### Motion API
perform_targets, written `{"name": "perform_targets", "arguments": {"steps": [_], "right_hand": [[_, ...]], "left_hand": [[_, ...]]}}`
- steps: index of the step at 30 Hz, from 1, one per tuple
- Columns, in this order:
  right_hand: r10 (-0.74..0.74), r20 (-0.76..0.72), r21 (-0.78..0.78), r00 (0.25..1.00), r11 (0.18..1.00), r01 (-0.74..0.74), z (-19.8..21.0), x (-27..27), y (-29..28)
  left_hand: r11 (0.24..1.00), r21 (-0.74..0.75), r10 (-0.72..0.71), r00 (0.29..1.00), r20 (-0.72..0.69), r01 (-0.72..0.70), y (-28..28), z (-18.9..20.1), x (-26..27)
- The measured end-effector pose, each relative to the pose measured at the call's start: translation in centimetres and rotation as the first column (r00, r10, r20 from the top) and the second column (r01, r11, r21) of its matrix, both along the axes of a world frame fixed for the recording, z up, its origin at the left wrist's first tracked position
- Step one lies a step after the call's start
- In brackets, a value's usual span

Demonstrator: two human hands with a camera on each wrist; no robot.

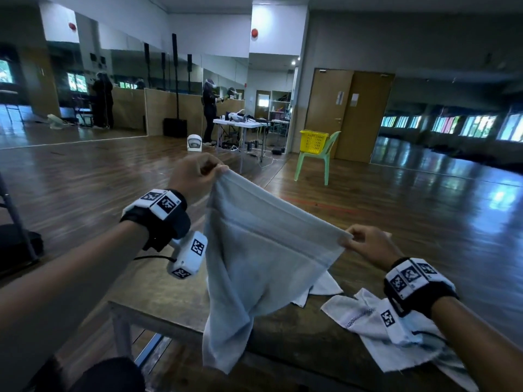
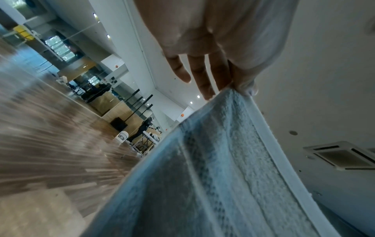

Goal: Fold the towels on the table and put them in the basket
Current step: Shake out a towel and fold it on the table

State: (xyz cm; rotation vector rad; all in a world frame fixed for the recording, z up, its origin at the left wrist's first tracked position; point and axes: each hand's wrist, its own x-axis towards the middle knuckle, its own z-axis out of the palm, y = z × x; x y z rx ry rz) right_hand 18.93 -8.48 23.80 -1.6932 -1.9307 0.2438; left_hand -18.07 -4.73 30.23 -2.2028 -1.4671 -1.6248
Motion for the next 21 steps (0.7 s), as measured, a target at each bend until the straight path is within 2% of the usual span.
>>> {"name": "perform_targets", "arguments": {"steps": [5,8,11,14,19,21], "right_hand": [[0.019,-0.081,0.221,0.997,0.975,-0.001,8.2,2.4,-2.0],[0.078,-0.081,0.328,0.994,0.944,-0.047,12.2,2.0,-3.8],[0.179,-0.012,0.315,0.984,0.934,-0.166,14.5,-0.5,-5.2],[0.272,0.043,0.25,0.961,0.929,-0.274,15.9,-4.3,-6.7],[0.261,0.047,0.334,0.964,0.906,-0.262,17.8,-9.0,-8.6],[0.272,-0.015,0.351,0.962,0.902,-0.25,18.5,-9.5,-9.1]], "left_hand": [[0.997,0.048,0.052,0.999,0.012,-0.053,-1.2,4.9,-1.0],[0.999,0.039,-0.004,0.998,-0.07,0.007,-3.0,7.9,-0.4],[0.995,0.031,-0.09,0.982,-0.169,0.096,-4.9,10.5,2.0],[0.982,0.071,-0.156,0.966,-0.207,0.174,-7.0,13.1,5.3],[0.962,0.079,-0.232,0.939,-0.255,0.26,-10.0,17.5,9.1],[0.958,0.105,-0.231,0.937,-0.26,0.265,-10.7,19.1,9.8]]}}
